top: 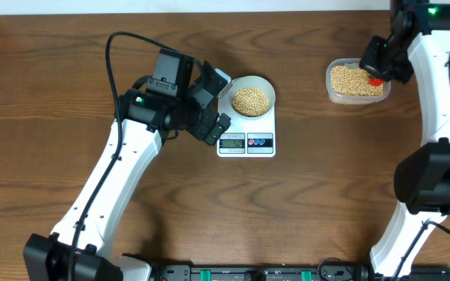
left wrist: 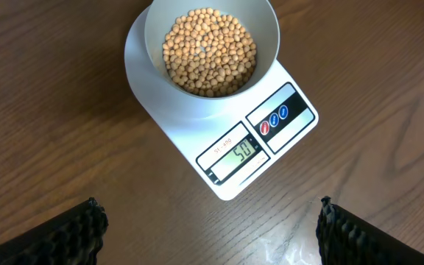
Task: Scoop item into bowl and weigh 50g on scale
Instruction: 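Lower the red scoop into the soybean tub with the right gripper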
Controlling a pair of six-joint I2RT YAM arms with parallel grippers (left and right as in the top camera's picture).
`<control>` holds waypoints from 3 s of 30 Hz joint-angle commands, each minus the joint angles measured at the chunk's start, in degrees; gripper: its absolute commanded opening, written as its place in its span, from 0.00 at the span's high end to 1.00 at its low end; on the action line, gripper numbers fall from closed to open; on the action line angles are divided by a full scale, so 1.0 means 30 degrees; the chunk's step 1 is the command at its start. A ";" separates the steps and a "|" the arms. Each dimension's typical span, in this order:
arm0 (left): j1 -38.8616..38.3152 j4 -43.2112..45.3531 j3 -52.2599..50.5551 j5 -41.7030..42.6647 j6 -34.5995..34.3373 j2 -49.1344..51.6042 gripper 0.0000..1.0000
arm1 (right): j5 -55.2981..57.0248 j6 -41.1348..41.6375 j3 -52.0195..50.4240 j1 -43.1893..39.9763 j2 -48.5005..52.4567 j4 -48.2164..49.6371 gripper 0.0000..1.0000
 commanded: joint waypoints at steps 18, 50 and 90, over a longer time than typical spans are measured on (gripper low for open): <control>0.0029 0.0022 -0.0153 0.0299 -0.0102 0.0219 0.07 | -0.2098 0.6062 -0.3162 -0.0102 -0.0066 0.4583 0.99; 0.0029 0.0022 -0.0153 0.0299 -0.0102 0.0219 0.07 | 0.0714 0.6980 -0.3985 0.1129 -0.0058 0.5391 0.99; 0.0029 0.0022 -0.0153 0.0299 -0.0102 0.0219 0.07 | 0.0430 0.6309 -0.4495 0.1042 -0.0073 0.3286 0.01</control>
